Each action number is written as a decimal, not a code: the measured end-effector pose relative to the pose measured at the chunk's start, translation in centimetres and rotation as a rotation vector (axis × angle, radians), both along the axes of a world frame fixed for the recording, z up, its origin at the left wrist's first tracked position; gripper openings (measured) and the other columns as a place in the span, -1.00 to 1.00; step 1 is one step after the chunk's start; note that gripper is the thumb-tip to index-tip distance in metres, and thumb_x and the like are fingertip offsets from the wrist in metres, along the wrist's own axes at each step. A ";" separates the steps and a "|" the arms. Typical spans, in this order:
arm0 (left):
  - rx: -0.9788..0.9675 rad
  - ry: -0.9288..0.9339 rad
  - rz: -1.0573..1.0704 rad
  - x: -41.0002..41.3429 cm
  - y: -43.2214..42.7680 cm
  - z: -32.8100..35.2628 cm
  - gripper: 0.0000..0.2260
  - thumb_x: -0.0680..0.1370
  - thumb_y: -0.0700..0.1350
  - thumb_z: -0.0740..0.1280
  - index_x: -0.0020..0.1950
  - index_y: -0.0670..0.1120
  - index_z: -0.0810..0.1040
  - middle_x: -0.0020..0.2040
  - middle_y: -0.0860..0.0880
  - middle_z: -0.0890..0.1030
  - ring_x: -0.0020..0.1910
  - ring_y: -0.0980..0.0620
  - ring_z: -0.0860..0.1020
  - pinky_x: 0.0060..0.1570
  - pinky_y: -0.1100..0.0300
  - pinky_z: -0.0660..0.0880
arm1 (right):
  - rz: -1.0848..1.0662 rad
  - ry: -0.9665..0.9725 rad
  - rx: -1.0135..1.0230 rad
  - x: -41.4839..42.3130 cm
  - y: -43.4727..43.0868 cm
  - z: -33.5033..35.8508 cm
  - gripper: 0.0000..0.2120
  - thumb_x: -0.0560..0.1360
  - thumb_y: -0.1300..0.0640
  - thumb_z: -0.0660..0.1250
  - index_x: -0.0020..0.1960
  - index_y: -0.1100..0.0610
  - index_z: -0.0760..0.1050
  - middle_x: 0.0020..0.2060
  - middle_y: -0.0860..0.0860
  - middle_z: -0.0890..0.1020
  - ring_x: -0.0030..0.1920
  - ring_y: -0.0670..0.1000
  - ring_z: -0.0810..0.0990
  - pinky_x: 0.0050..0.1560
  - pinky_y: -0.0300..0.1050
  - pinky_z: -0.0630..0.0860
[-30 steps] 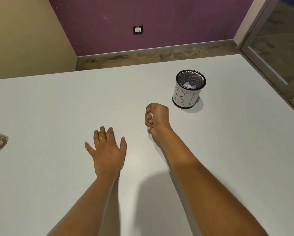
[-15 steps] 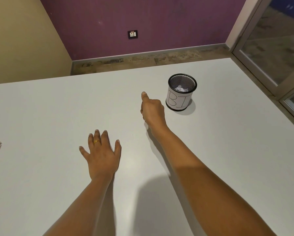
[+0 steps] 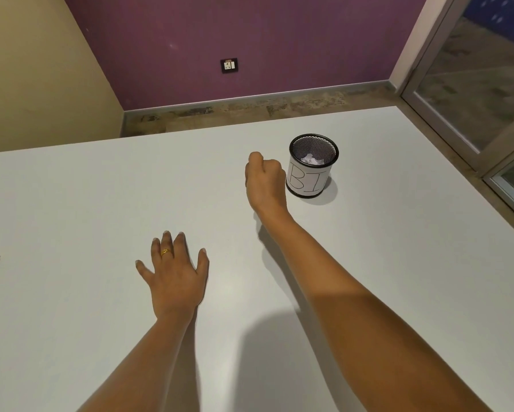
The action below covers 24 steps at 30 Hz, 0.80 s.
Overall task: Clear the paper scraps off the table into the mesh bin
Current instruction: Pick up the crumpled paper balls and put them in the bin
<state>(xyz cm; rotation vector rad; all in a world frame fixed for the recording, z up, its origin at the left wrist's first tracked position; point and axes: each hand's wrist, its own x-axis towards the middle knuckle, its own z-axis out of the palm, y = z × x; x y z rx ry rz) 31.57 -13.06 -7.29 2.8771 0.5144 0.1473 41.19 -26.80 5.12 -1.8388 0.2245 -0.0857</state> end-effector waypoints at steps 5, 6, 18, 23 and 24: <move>0.002 0.002 0.001 0.1 -0.1 0.0 -0.54 0.55 0.08 0.16 0.36 -0.14 0.31 0.43 -0.19 0.33 0.46 -0.17 0.19 0.33 -0.34 0.11 | -0.047 -0.092 -0.085 0.5 -0.1 -0.1 -0.49 0.56 0.14 0.09 -0.54 0.10 0.05 -0.60 0.00 0.17 -0.51 0.00 0.14 -0.47 -0.09 0.05; 0.003 0.003 0.001 0.1 -0.1 0.0 -0.54 0.55 0.08 0.16 0.36 -0.14 0.31 0.43 -0.19 0.32 0.46 -0.17 0.19 0.33 -0.34 0.11 | -0.070 -0.118 -0.117 0.7 -0.4 0.0 -0.48 0.55 0.12 0.11 -0.55 0.09 0.04 -0.61 0.00 0.16 -0.52 0.00 0.14 -0.47 -0.09 0.05; 0.002 0.008 0.004 0.0 -0.1 0.2 -0.54 0.55 0.07 0.16 0.37 -0.14 0.31 0.44 -0.19 0.31 0.47 -0.16 0.18 0.34 -0.33 0.10 | -0.281 -0.218 -0.931 6.1 -6.6 -0.9 -0.65 0.49 -0.10 0.21 0.06 0.17 0.40 0.08 0.10 0.47 0.09 0.11 0.41 0.03 0.03 0.35; 0.006 0.002 0.005 0.0 -0.1 0.0 -0.54 0.54 0.07 0.17 0.36 -0.14 0.32 0.43 -0.20 0.32 0.46 -0.17 0.19 0.33 -0.34 0.11 | -0.240 -0.186 -1.035 6.0 -6.9 -2.1 -0.62 0.50 -0.12 0.20 0.13 0.16 0.38 0.13 0.12 0.47 0.13 0.14 0.41 0.10 0.10 0.35; 0.010 0.002 0.005 0.0 -0.1 0.0 -0.55 0.54 0.07 0.17 0.36 -0.14 0.32 0.43 -0.19 0.32 0.46 -0.17 0.19 0.33 -0.34 0.11 | -0.234 -0.192 -1.039 5.8 -6.7 -2.3 -0.63 0.50 -0.11 0.19 0.13 0.16 0.38 0.12 0.11 0.47 0.14 0.14 0.41 0.12 0.11 0.34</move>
